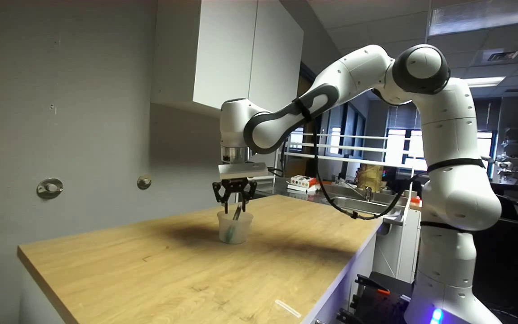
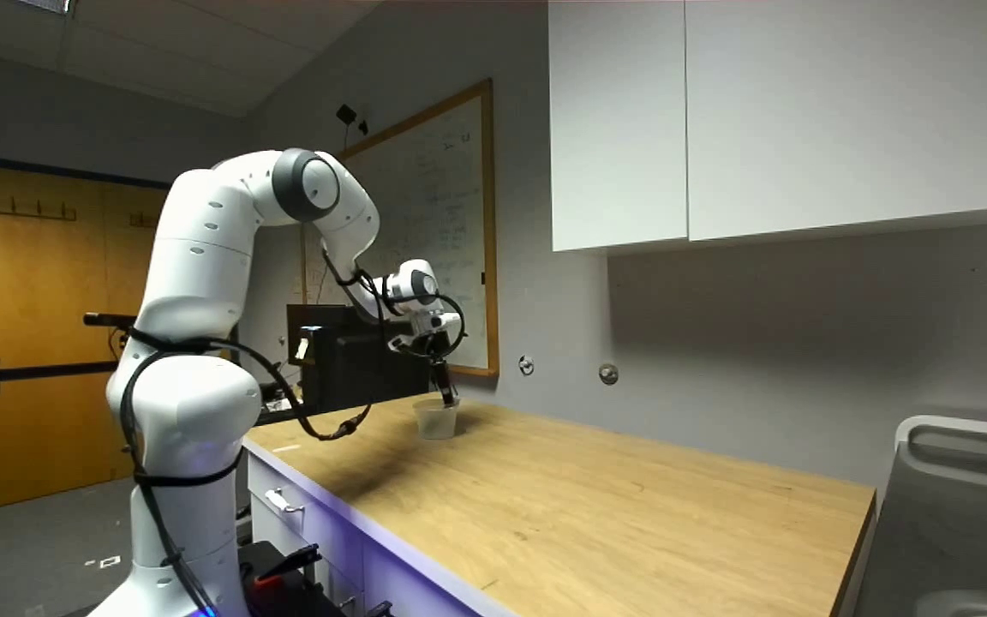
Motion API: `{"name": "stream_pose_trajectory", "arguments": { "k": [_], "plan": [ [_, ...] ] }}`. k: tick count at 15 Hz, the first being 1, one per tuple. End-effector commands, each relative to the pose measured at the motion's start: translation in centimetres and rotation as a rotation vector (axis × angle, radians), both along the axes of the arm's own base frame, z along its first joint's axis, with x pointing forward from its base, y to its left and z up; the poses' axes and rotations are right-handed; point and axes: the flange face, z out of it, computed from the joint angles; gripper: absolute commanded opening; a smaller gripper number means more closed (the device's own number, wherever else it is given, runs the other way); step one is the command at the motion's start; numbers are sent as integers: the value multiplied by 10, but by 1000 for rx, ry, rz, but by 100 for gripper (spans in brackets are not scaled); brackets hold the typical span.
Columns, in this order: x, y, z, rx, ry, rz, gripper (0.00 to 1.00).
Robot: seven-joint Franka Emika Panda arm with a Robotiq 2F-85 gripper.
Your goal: Put the marker in the clear cup
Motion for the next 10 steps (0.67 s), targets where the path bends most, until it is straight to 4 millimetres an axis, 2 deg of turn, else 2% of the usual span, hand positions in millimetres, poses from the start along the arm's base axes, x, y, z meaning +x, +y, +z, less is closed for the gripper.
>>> {"name": "stream_pose_trajectory", "arguments": {
  "k": [1,2,3,10],
  "plan": [
    [10,7,3,-31,0,-11,89],
    [9,8,4,-28,4,-6,98],
    [7,9,7,-28,12,-6,100],
    [-13,17,30,20,129,35,100]
  ]
}}
